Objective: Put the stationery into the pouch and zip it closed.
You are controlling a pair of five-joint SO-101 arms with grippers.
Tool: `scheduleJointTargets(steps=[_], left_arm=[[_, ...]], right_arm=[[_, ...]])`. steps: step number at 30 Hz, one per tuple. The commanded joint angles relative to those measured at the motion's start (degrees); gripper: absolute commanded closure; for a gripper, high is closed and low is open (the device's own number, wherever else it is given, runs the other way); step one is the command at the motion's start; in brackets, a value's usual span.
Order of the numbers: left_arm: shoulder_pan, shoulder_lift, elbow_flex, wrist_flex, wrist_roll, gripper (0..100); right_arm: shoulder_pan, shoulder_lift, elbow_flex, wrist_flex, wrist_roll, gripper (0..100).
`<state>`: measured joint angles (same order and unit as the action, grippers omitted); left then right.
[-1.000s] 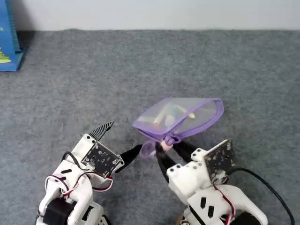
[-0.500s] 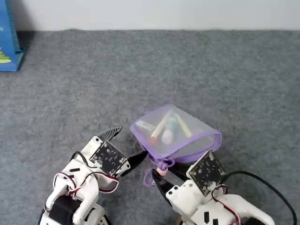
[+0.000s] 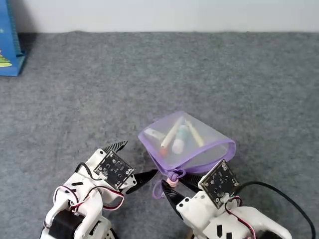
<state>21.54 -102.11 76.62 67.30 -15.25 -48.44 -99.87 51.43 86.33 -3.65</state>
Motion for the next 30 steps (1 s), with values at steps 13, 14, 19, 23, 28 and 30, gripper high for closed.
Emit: scheduleJointTargets(steps=[13, 14, 19, 23, 28, 30], left_arm=[[1.0, -0.1, -5.1, 1.3, 0.5, 60], [1.8, -0.1, -4.4, 0.5, 0.5, 60], [6.2, -0.1, 1.2, -4.9, 2.9, 60], [6.8, -0.1, 3.6, -9.3, 5.8, 61], [7.2, -0.1, 3.8, -10.8, 5.8, 65], [9.1, -0.1, 3.9, -10.5, 5.8, 67]], right_arm=[[-0.3, 0.6, -3.5, -0.2, 0.4, 99.1], [-0.3, 0.5, -3.5, -0.3, 0.4, 99.1], [-0.4, 0.4, -3.5, -0.1, 0.3, 99.1], [-0.4, 0.3, -3.5, 0.2, 0.0, 99.1], [-3.6, 0.3, -3.5, 0.3, -1.5, 99.1], [-6.5, 0.3, -3.5, 0.3, -2.7, 99.1]])
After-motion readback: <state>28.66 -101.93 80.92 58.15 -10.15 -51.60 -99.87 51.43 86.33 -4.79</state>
